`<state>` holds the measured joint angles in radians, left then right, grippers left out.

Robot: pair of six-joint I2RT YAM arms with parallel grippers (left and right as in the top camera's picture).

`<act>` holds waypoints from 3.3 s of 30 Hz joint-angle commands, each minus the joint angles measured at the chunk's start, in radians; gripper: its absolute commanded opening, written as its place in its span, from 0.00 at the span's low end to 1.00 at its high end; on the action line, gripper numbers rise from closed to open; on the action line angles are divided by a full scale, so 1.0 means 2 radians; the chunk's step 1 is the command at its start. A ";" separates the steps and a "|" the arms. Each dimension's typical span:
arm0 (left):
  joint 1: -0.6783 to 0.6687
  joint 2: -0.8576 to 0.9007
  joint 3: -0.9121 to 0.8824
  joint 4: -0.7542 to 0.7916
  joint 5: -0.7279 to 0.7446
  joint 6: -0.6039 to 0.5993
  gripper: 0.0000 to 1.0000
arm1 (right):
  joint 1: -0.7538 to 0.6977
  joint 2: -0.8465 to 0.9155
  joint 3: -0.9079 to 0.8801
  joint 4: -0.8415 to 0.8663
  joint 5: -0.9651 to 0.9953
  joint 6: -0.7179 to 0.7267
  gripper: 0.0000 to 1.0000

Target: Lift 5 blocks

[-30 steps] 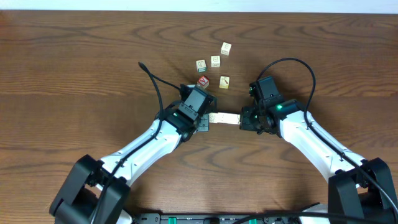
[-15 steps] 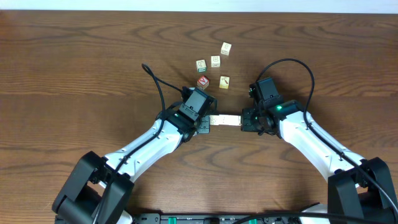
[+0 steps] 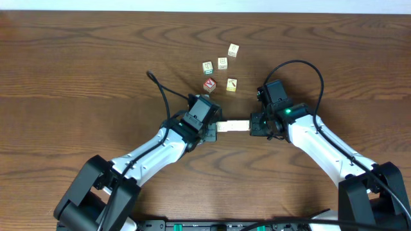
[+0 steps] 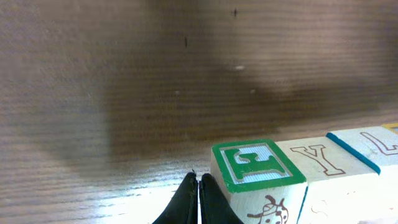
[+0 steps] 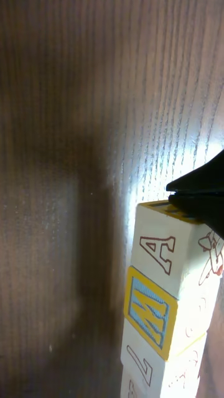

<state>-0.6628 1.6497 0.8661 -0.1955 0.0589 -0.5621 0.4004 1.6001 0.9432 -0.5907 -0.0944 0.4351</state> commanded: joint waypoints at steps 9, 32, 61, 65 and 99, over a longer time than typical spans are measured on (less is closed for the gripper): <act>-0.064 -0.001 0.018 0.080 0.264 -0.017 0.07 | 0.066 -0.004 0.004 0.040 -0.340 0.003 0.01; -0.064 -0.001 -0.013 -0.016 0.126 -0.009 0.08 | 0.085 0.051 0.004 -0.024 -0.138 0.006 0.02; -0.026 -0.016 -0.014 -0.050 -0.013 0.023 0.37 | 0.026 0.050 0.006 -0.073 0.055 -0.016 0.15; -0.008 -0.016 -0.014 -0.050 -0.014 0.029 0.41 | 0.009 0.050 0.006 -0.096 0.098 -0.016 0.15; 0.084 -0.326 0.011 -0.094 -0.182 0.243 0.64 | -0.010 0.027 0.040 0.163 0.249 -0.139 0.88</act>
<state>-0.4988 1.1164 0.8646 -0.3622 -0.2131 -0.1555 0.3901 1.6928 0.9821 -0.2592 0.3573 0.2516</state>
